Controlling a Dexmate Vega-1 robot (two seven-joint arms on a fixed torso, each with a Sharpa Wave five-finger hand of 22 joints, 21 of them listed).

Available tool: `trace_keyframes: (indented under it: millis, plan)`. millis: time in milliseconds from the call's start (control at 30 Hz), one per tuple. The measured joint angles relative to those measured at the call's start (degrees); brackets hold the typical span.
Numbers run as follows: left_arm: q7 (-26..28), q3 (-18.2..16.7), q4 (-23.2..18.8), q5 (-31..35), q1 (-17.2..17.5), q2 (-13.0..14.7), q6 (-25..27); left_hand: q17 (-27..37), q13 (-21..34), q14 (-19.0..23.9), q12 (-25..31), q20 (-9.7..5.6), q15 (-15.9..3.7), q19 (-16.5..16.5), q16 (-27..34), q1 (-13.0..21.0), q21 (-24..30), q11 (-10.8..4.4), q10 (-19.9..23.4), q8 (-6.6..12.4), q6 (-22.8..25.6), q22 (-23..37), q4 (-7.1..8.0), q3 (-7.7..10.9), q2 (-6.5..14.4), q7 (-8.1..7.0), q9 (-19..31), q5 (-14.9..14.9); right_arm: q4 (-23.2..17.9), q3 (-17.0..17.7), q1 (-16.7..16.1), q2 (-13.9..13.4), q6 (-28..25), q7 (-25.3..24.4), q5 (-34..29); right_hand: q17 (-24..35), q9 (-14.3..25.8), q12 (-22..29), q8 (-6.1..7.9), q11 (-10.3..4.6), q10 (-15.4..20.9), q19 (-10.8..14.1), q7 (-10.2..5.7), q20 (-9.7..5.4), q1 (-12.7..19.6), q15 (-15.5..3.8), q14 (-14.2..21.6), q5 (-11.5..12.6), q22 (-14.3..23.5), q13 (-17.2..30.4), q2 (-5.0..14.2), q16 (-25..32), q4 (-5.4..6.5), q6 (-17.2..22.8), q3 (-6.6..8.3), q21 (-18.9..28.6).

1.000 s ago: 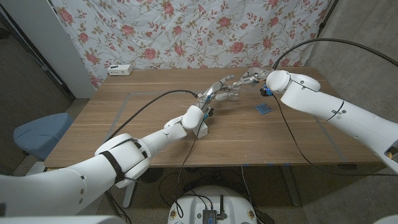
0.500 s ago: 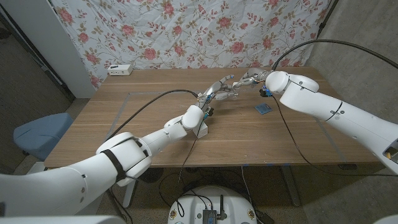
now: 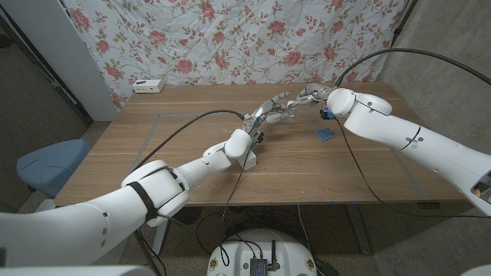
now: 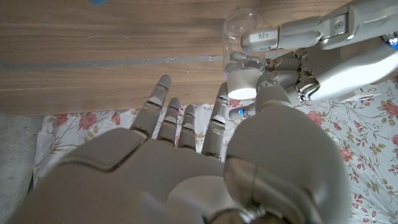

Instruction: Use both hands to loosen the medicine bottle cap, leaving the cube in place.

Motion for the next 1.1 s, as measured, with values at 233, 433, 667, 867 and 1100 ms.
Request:
trace_keyframes:
  millis: [233,433,667,867,1100]
  plan:
    - [-0.1,0.2,0.5,-0.3,-0.2,-0.2,-0.2,0.0,0.0,0.0,-0.1,0.00,0.00,0.0,0.0,0.0,0.0,0.00,0.0,0.00,0.0,0.0,0.00,0.00,0.0,0.00,0.0,0.1,0.1,0.0,-0.2,0.2,0.0,-0.4,-0.5,0.0,0.1,0.4,0.44,-0.52,0.5,0.2,-0.40,-0.19,0.3,-0.52,0.5,0.0,0.0,0.0,0.31,0.0,-0.17,0.4,0.17,0.0]
    - [-0.2,0.3,0.9,-0.4,-0.4,-0.4,-0.4,0.0,0.0,0.0,-0.1,0.00,0.00,0.0,0.0,0.0,0.0,0.00,0.0,0.00,0.0,0.0,-0.01,-0.01,0.0,0.00,0.0,0.1,0.1,-0.1,-0.3,0.2,0.0,-0.6,-1.0,0.0,0.1,0.4,0.44,-1.01,1.0,0.2,-1.31,-0.21,0.5,-0.92,0.9,0.0,0.0,0.0,0.47,0.0,-0.25,0.1,0.25,0.0]
    - [-0.3,0.5,1.4,-0.5,-0.7,-0.5,-0.5,0.0,0.0,0.0,0.0,0.00,0.00,0.0,0.0,0.0,0.0,0.00,0.0,0.00,0.0,0.0,-0.01,-0.01,0.0,0.00,0.0,0.1,0.1,-0.4,-0.3,0.2,-0.1,-0.6,-1.5,0.0,0.0,0.1,0.16,-3.64,0.3,0.2,-2.36,-0.21,0.9,-1.55,0.9,0.0,0.0,0.0,1.11,0.0,-0.87,-0.3,0.41,0.0]
    - [-0.4,0.6,1.6,-0.6,-0.8,-0.6,-0.6,0.0,0.0,0.0,0.0,0.00,0.00,0.0,0.0,0.0,0.0,0.00,0.0,0.00,0.0,0.0,-0.01,-0.01,0.0,0.00,0.0,0.1,0.2,-0.6,0.0,0.3,-0.1,-0.1,-1.7,0.0,-0.1,0.1,-0.69,-4.23,0.3,0.2,-3.75,-0.21,1.2,-1.86,0.6,0.0,0.0,0.0,1.56,0.0,-1.11,-1.7,0.64,0.0]
    - [-0.6,0.6,1.7,-0.8,-0.9,-0.6,-0.6,0.0,0.0,0.0,0.0,0.00,0.00,0.0,0.0,-0.2,0.0,0.04,0.0,0.00,0.0,0.0,-0.01,-0.01,-0.2,0.01,0.0,0.1,0.3,-0.6,0.1,0.3,0.2,0.4,-1.7,0.0,-0.4,-0.4,-1.29,-5.15,0.0,0.2,-4.60,-0.22,1.7,-2.06,0.4,0.0,0.0,0.0,2.08,0.0,-1.35,-2.6,0.88,0.0]
